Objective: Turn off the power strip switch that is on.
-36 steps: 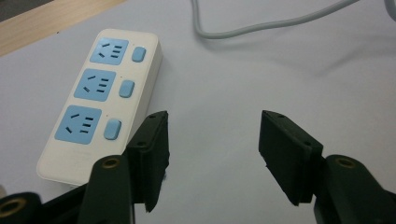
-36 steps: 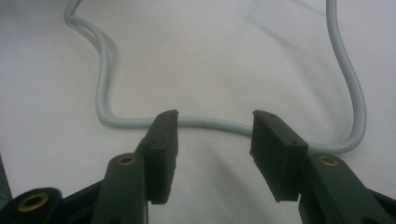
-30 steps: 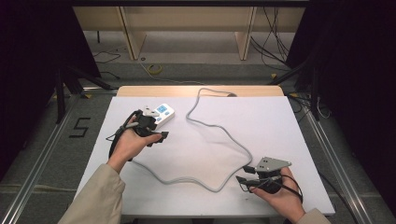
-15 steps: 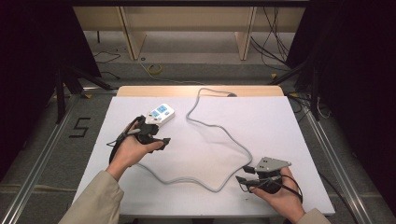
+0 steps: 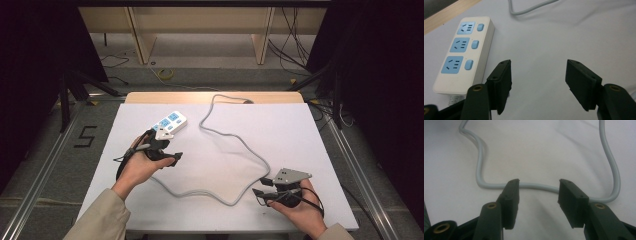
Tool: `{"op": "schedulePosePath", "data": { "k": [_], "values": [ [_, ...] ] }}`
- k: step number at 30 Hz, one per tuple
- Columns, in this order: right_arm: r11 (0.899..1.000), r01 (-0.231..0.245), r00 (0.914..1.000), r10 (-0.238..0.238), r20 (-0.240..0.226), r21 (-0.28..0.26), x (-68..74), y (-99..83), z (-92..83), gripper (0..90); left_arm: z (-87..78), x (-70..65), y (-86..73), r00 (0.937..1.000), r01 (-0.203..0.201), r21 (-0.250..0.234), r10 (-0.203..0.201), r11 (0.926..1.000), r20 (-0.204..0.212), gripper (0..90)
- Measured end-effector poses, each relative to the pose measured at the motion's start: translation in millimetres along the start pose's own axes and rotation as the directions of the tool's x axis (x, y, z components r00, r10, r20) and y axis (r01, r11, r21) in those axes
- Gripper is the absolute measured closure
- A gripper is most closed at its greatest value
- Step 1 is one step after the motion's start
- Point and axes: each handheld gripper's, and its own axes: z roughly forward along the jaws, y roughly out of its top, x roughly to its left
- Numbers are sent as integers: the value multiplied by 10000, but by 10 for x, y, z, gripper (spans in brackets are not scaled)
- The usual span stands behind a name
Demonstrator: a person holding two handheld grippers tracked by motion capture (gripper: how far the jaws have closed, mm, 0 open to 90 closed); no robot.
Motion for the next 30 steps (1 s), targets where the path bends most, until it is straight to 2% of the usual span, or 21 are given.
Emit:
{"op": "schedulePosePath", "data": {
  "k": [15,25,30],
  "values": [
    [10000,0,10000,0,-5,6,2,0,1,520,-31,-33,-203,10000,-25,-75,25,10000,1,358],
    [10000,-7,10000,7,-21,8,-1,-1,3,519,-48,8,-377,9997,260,23,-260,9997,-9,337],
    [10000,-11,10000,11,-16,-6,0,-1,2,516,-66,12,-489,9995,325,-107,-325,9994,-24,328]
  ]
}}
